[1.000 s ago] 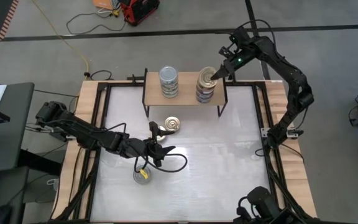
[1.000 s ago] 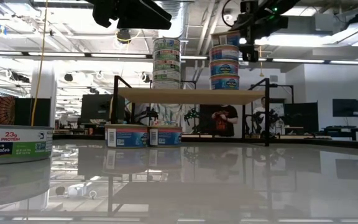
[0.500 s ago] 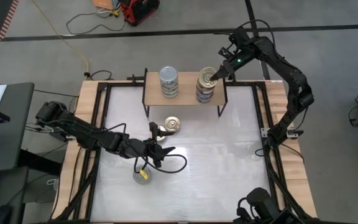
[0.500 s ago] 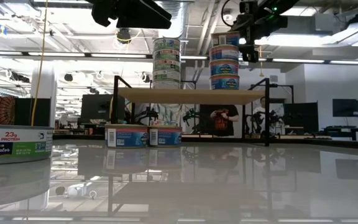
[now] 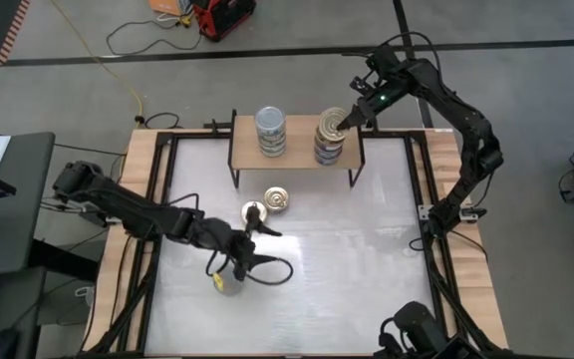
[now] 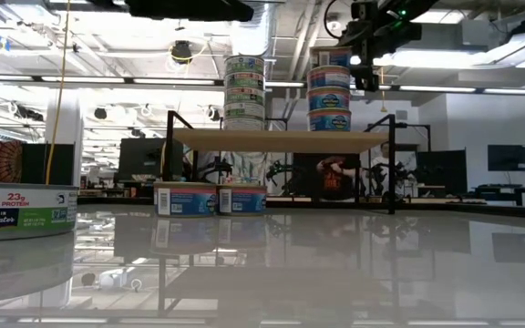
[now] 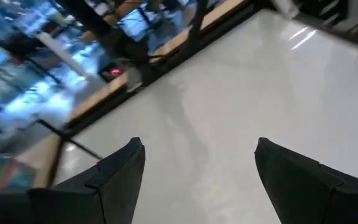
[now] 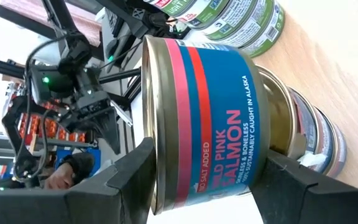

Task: Stack canned seafood by type on shelf
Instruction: Stack the blue pink tuna can on top of the other blue and pink tuna cans on the shelf, then stack the green white tuna can on top of the other green white tuna cans on the shelf

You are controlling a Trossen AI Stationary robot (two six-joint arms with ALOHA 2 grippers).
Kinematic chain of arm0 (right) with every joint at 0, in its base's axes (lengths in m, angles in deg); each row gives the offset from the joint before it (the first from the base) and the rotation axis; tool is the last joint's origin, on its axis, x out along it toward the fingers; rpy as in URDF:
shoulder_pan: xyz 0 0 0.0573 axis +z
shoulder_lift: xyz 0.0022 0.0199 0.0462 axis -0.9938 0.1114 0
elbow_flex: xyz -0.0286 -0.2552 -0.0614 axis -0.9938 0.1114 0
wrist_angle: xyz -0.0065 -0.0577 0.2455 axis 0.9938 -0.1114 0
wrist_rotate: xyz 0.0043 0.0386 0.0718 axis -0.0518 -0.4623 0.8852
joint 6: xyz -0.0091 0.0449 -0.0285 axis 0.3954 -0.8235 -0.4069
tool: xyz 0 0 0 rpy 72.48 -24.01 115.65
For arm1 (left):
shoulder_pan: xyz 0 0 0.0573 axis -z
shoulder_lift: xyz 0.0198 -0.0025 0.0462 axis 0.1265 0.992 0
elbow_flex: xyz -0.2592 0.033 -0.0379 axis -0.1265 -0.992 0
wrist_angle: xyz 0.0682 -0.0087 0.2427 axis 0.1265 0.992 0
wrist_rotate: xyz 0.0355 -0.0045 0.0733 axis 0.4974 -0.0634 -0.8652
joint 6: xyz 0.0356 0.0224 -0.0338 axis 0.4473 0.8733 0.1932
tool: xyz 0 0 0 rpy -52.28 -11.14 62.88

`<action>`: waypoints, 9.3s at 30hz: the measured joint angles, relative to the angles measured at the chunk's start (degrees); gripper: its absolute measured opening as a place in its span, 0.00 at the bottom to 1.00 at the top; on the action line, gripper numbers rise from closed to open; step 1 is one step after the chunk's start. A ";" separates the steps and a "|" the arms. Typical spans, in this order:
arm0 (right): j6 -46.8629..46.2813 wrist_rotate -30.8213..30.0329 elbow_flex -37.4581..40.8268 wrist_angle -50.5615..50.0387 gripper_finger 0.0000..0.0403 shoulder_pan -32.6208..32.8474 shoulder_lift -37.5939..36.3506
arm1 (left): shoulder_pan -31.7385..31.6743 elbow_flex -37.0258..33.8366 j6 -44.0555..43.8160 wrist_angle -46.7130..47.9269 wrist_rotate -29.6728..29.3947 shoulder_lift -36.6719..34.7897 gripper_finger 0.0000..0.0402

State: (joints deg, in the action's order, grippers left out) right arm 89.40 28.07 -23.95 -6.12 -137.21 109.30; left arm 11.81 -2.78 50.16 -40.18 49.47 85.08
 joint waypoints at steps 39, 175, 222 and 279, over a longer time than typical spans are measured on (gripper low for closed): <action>2.21 1.31 0.04 -6.53 0.63 0.33 0.02 | -1.12 0.00 -2.51 2.39 1.07 -3.73 0.73; -2.30 -1.46 -7.56 -8.98 0.64 -0.87 2.78 | -42.06 68.57 6.93 38.94 23.55 32.70 0.73; -3.28 -11.30 -11.96 -16.63 0.82 0.25 2.78 | -41.53 68.41 8.63 42.27 24.37 32.17 0.73; -19.50 -71.24 51.18 58.05 0.82 65.03 -17.29 | -3.52 15.49 -43.75 49.80 0.24 9.10 0.64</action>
State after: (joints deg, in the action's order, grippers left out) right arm 69.90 -43.17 27.23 51.93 -72.18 92.01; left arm 8.30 12.71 6.41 9.62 49.71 94.18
